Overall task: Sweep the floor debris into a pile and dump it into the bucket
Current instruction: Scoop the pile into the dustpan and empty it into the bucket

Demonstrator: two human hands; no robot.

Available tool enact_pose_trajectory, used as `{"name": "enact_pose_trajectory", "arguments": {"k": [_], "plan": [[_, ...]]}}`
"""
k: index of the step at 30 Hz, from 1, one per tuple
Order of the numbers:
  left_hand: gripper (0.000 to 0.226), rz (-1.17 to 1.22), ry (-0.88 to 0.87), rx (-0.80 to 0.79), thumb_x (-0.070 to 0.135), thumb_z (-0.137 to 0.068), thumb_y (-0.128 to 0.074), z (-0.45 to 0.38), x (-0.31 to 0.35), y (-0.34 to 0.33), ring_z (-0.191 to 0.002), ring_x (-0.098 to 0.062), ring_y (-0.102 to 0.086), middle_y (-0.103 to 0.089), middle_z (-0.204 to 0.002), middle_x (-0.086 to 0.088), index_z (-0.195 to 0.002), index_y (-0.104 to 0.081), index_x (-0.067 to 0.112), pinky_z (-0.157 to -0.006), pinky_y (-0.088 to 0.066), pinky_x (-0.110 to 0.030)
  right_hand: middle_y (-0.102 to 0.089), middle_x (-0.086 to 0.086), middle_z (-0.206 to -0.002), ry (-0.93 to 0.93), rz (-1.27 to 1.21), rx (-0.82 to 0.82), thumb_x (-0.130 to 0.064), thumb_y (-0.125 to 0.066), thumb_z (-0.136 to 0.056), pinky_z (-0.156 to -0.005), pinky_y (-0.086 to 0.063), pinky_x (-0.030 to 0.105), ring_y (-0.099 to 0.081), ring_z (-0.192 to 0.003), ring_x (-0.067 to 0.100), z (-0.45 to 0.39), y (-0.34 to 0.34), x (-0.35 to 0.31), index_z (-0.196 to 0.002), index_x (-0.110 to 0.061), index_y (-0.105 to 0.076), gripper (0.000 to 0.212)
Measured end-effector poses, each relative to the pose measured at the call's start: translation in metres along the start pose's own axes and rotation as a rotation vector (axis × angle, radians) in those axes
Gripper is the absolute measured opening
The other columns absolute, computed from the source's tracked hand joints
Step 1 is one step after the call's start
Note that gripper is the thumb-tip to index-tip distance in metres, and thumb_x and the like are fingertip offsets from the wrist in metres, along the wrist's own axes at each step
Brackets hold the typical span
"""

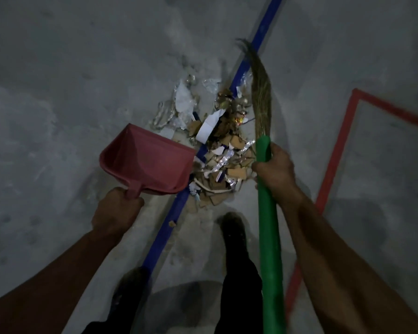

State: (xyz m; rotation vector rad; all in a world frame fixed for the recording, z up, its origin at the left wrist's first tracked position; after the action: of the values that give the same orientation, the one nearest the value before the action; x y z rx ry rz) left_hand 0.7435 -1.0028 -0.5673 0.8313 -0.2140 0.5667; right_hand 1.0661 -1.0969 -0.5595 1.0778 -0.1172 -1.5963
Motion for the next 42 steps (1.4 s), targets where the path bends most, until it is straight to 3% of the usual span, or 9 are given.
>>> {"name": "enact_pose_trajectory", "arguments": {"k": [4,11,14,17,21,25,34,37,42], "plan": [[0.02,0.026,0.07,0.065,0.017,-0.078,-0.063,-0.015,0.032,-0.042,-0.063,-0.034,-0.062,-0.062,-0.061,-0.015,-0.064,-0.059,0.004,-0.06,-0.047,-0.035,-0.06,0.012,-0.111,0.073,0.215,-0.033,-0.02,-0.068,-0.08,-0.079,-0.058,0.052,-0.067,-0.093,0.035,-0.112,0.03,-0.022,-0.129,-0.016,-0.048,0.054],[0.016,-0.014,0.131,0.107,0.021,-0.076,-0.066,-0.029,0.064,-0.094,-0.067,-0.032,-0.063,-0.063,-0.066,-0.014,-0.066,-0.06,0.009,-0.064,-0.05,-0.038,-0.062,0.022,-0.117,0.06,0.513,-0.15,-0.029,-0.069,-0.062,-0.09,-0.055,0.046,-0.065,-0.102,0.037,-0.226,0.046,-0.02,-0.124,-0.002,-0.054,0.069],[0.017,-0.074,0.141,0.097,0.028,-0.072,-0.062,-0.036,0.062,-0.105,-0.069,-0.031,-0.065,-0.064,-0.07,-0.011,-0.07,-0.059,0.012,-0.061,-0.046,-0.033,-0.061,0.022,-0.118,0.198,0.783,-0.248,-0.018,-0.068,-0.079,-0.082,-0.048,0.033,-0.062,-0.105,0.037,-0.213,0.04,0.002,-0.126,-0.003,-0.052,0.052],[0.016,-0.196,0.16,0.089,0.028,-0.074,-0.061,-0.037,0.056,-0.108,-0.076,-0.032,-0.063,-0.064,-0.08,-0.011,-0.082,-0.058,0.014,-0.063,-0.046,-0.034,-0.057,0.021,-0.121,0.319,0.935,-0.305,-0.017,-0.063,-0.084,-0.084,-0.048,0.037,-0.058,-0.108,0.04,-0.172,0.033,0.036,-0.14,-0.009,-0.039,0.062],[0.025,-0.248,0.151,0.098,0.026,-0.08,-0.061,-0.027,0.048,-0.102,-0.089,-0.035,-0.062,-0.062,-0.096,-0.018,-0.095,-0.051,0.009,-0.072,-0.049,-0.039,-0.055,0.016,-0.108,0.334,1.003,-0.359,-0.015,-0.054,-0.088,-0.073,-0.048,0.036,-0.061,-0.093,0.035,-0.112,0.034,0.074,-0.15,-0.016,-0.024,0.069],[0.025,-0.265,0.163,0.106,0.022,-0.085,-0.061,-0.012,0.045,-0.09,-0.093,-0.036,-0.061,-0.06,-0.099,-0.019,-0.101,-0.049,0.006,-0.07,-0.043,-0.036,-0.051,0.012,-0.103,0.285,0.96,-0.368,-0.016,-0.051,-0.091,-0.076,-0.053,0.038,-0.061,-0.089,0.034,-0.066,0.056,0.084,-0.156,-0.02,-0.011,0.075],[0.028,-0.227,0.207,0.143,0.021,-0.085,-0.061,-0.006,0.028,-0.079,-0.091,-0.035,-0.061,-0.063,-0.099,-0.019,-0.104,-0.049,0.004,-0.068,-0.042,-0.035,-0.058,0.02,-0.114,0.473,0.805,-0.184,-0.013,-0.059,-0.086,-0.076,-0.046,0.036,-0.059,-0.102,0.039,-0.113,0.02,-0.052,-0.149,-0.012,-0.03,0.069],[0.03,-0.214,0.239,0.146,0.024,-0.085,-0.06,-0.01,0.02,-0.08,-0.095,-0.036,-0.061,-0.063,-0.103,-0.019,-0.106,-0.048,0.007,-0.075,-0.046,-0.039,-0.059,0.019,-0.117,0.486,0.809,-0.25,-0.023,-0.064,-0.087,-0.079,-0.048,0.038,-0.06,-0.104,0.037,-0.151,-0.031,-0.1,-0.13,-0.008,-0.047,0.049],[0.032,-0.189,0.284,0.168,0.027,-0.084,-0.059,-0.016,0.012,-0.077,-0.099,-0.036,-0.06,-0.063,-0.106,-0.018,-0.11,-0.049,0.011,-0.083,-0.048,-0.041,-0.057,0.02,-0.125,0.486,0.965,-0.361,-0.019,-0.066,-0.086,-0.088,-0.043,0.036,-0.056,-0.114,0.036,-0.155,-0.087,-0.109,-0.125,-0.004,-0.051,0.044]]}}
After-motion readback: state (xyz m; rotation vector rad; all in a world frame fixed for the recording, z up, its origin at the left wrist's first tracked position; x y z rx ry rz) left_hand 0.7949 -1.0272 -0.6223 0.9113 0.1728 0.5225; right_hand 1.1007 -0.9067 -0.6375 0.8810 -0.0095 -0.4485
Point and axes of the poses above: each hand's wrist, its own z-axis away from the middle knuckle, its own y-axis out of the back of the hand, x = y × z, the point moved 3 cm from there along -z, towards the middle knuckle
